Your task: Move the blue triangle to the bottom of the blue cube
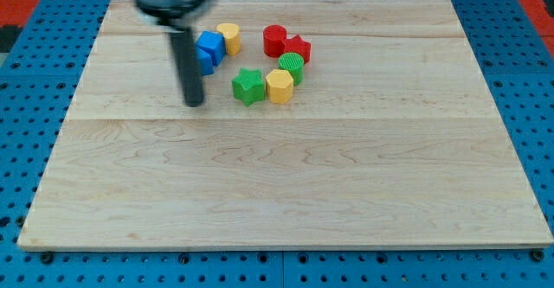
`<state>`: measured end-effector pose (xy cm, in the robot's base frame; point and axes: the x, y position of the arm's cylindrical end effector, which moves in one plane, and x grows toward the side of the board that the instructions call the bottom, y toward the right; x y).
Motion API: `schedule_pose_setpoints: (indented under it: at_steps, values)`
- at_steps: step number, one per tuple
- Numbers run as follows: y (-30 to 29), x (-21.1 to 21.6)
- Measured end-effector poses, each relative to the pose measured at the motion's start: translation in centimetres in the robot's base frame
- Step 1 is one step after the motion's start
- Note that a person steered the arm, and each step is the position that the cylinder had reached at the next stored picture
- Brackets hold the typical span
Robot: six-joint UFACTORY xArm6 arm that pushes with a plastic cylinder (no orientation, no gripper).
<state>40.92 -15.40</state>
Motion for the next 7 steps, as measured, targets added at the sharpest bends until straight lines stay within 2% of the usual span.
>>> schedule_pose_setpoints:
  at_steps: [1, 2, 3, 5, 7]
  values:
    - [-2.9, -3.9]
    - [-2.9, -6.7]
    - [-2.2, -7.7]
    - [3.6, -8.1]
    - [4.6, -7.0]
